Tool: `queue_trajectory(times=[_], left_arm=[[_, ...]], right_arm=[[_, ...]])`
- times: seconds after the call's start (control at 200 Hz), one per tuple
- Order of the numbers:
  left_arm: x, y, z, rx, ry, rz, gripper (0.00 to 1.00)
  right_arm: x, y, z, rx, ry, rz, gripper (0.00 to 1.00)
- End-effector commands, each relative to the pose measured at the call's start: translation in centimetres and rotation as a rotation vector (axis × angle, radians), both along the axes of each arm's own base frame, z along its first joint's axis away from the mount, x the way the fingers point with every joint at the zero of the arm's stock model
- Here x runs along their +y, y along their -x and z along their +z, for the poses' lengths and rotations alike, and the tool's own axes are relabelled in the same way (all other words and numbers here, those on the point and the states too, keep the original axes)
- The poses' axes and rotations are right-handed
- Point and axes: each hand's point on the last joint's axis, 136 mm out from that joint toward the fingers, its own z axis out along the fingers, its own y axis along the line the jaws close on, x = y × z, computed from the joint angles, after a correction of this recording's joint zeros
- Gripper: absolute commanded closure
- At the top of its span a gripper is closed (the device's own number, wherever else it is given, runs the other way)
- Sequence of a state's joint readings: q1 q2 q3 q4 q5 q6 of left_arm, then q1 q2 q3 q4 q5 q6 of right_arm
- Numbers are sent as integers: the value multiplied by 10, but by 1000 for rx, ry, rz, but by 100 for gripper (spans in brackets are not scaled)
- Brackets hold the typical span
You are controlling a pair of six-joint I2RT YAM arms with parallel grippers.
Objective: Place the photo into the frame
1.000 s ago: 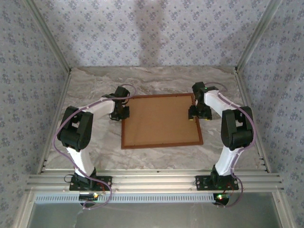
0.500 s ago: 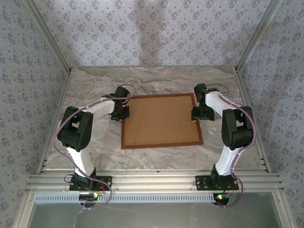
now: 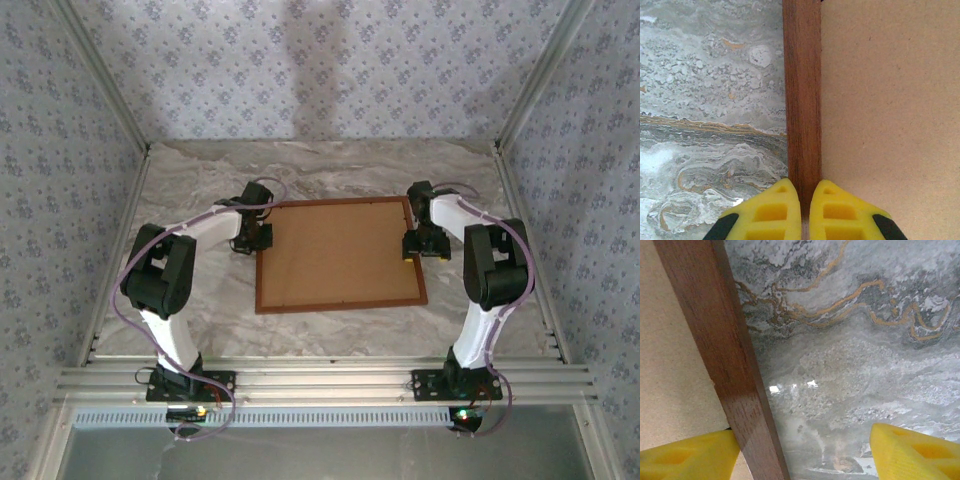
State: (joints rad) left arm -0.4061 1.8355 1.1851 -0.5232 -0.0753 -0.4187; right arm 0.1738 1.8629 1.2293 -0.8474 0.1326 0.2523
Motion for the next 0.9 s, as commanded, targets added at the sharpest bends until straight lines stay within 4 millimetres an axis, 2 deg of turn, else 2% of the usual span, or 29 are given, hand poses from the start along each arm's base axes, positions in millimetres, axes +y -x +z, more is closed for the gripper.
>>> queue_trajectory(times=[0.0,0.09,0.265,0.36,0.49,0.565,0.625,0.655,0.8,0.895], left_arm=[[-4,1,13,-12,19,-19,100],[-3,-1,16,-19,18,-18,100],[1,-5,30,-41,-5,-24,100],[7,-7,37,-52,-22,-20,99],[18,-12,47,-66,-43,-9,88],[24,-15,54,-78,-50,4,77],[27,-19,61,-90,-56,13,62],[29,-21,63,-94,-59,17,58],[30,-30,71,-113,-63,17,55],[35,-26,68,-77,-89,18,53]], right_arm=[[3,10,-26,73,-25,6,27],[4,4,-14,38,-31,10,27],[3,-12,28,-79,-59,12,27],[1,-24,38,-130,-73,7,27],[9,-42,36,-175,-139,22,28],[14,-51,31,-187,-182,24,30],[17,-58,25,-188,-209,30,32],[18,-61,21,-185,-219,31,33],[25,-68,10,-173,-268,52,38],[30,-72,5,-178,-280,75,40]])
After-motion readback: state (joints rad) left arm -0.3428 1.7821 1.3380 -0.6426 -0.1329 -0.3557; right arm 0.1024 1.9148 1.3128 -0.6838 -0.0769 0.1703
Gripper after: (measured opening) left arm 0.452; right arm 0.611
